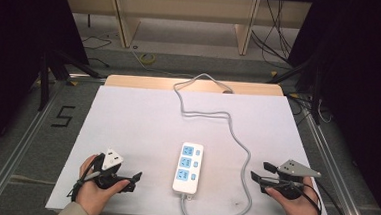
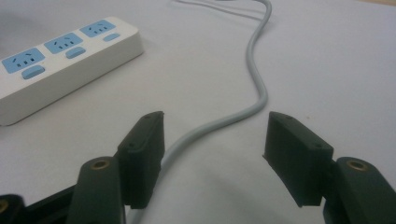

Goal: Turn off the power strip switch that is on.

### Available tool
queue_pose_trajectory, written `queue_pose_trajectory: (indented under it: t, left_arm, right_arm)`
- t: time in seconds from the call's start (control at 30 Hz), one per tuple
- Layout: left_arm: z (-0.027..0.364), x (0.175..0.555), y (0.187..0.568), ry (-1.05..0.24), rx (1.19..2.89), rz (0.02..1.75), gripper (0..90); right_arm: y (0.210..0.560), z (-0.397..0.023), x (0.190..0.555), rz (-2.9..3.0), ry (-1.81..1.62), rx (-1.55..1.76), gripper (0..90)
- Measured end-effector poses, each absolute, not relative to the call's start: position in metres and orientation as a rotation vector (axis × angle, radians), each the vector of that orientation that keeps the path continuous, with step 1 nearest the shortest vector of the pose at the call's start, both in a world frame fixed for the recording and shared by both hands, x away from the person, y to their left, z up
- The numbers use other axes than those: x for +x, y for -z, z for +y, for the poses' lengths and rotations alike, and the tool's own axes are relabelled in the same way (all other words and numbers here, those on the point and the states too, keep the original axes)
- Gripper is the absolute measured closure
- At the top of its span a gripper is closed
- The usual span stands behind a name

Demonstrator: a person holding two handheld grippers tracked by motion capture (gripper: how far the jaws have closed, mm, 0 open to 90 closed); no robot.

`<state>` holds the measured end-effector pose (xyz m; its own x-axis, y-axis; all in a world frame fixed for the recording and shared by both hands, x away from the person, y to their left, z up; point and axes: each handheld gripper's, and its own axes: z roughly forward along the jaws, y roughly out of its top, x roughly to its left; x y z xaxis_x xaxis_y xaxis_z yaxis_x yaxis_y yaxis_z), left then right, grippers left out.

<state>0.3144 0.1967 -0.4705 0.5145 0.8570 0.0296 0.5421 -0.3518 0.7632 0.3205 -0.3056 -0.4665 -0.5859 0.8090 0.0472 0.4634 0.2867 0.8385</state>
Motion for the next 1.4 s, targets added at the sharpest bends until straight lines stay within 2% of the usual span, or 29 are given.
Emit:
queue_pose_trajectory:
  t: [0.13,0.23,0.27,0.33,0.37,0.47,0.5,0.53,0.7,1.4]
  left_arm:
    - [0.1957,0.3147,0.4719,-0.56,2.051,1.153,4.6]
    - [0.1957,0.3145,0.473,-0.556,2.058,1.153,4.8]
    - [0.1956,0.3145,0.4732,-0.56,2.057,1.154,4.8]
    - [0.1957,0.3147,0.4729,-0.562,2.058,1.155,5.1]
    - [0.1957,0.3147,0.4729,-0.562,2.058,1.155,5.3]
    - [0.194,0.315,0.474,-0.562,2.065,1.154,5.9]
    - [0.1933,0.3152,0.4744,-0.562,2.07,1.15,5.9]
    - [0.1928,0.3153,0.4743,-0.564,2.075,1.147,5.9]
    - [0.1927,0.3153,0.4741,-0.572,2.076,1.147,6.2]
    - [0.1919,0.3156,0.4739,-0.588,2.085,1.139,6.5]
  right_arm:
    - [0.4665,-0.3059,0.3205,2.183,-1.209,1.15,45.8]
    - [0.4645,-0.3054,0.3202,2.189,-1.189,1.147,55.7]
    - [0.4645,-0.3054,0.3202,2.189,-1.189,1.147,55.7]
    - [0.4631,-0.3053,0.3204,2.204,-1.157,1.142,64.8]
    - [0.4631,-0.3053,0.3204,2.204,-1.157,1.142,64.8]
    - [0.4635,-0.3062,0.3204,2.239,-1.136,1.124,75.6]
    - [0.4635,-0.3062,0.3204,2.239,-1.136,1.124,75.6]
    - [0.4631,-0.3065,0.3204,2.242,-1.123,1.13,80.0]
    - [0.4614,-0.3069,0.3213,2.247,-1.085,1.136,88.8]
    - [0.4569,-0.3002,0.3265,2.273,-1.049,1.124,90.0]
